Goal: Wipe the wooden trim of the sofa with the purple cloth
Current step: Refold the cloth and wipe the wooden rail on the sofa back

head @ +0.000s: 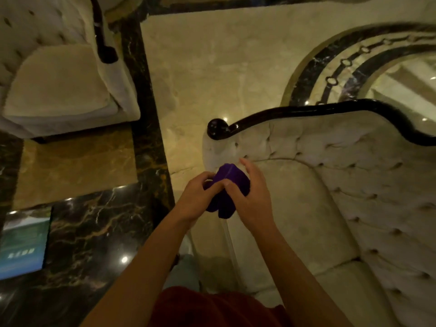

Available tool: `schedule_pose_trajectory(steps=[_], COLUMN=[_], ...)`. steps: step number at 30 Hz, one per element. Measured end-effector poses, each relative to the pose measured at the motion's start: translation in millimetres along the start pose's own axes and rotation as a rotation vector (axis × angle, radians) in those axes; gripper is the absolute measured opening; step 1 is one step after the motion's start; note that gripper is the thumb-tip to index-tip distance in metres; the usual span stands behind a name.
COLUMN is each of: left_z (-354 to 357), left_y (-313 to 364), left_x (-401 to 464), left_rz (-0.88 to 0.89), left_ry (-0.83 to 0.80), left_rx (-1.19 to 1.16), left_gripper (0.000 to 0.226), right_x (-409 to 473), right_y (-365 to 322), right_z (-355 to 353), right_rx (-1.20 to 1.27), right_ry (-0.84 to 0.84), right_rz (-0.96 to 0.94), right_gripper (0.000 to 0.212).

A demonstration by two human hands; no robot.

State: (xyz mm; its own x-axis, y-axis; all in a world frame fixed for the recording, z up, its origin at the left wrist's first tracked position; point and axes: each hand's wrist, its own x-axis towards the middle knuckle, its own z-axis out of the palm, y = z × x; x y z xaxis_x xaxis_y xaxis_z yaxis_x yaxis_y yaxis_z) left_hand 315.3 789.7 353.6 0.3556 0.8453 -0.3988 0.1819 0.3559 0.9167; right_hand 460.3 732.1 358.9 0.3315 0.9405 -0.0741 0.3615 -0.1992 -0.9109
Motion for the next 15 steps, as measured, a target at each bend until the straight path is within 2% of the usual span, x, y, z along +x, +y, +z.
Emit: schedule_pose_trajectory(steps=[3,6,9,12,15], left_z=[-19,-31,-31,-30,-36], left_y=[18,35,40,38,36], left_x=[47,90,121,152,178], left_rz=[-0.046,-0.12,-0.174,-0.239,-0.325], left_ry=[0.019,0.021,-0.05,-0.062,-0.044], left_rx=[-0.134,-0.234,-0.305,-0.357,-0.411], left_gripper=[0.014,0.016,0.015,0.019,0.02], right_x=[38,76,107,140,176], right_y=[-18,-27,-21,-6,19], right_z=[19,28,26,22,24], right_rx=[-0.017,-0.022,-0.032,-0.033,-0.101], right_ry=[0.011,0.02,0.037,-0.042,-0.185], right_rz=[-0.038,-0.004,0.056,0.115,0.15], right_gripper=[0.059,0.056,0.053,0.06,0.077])
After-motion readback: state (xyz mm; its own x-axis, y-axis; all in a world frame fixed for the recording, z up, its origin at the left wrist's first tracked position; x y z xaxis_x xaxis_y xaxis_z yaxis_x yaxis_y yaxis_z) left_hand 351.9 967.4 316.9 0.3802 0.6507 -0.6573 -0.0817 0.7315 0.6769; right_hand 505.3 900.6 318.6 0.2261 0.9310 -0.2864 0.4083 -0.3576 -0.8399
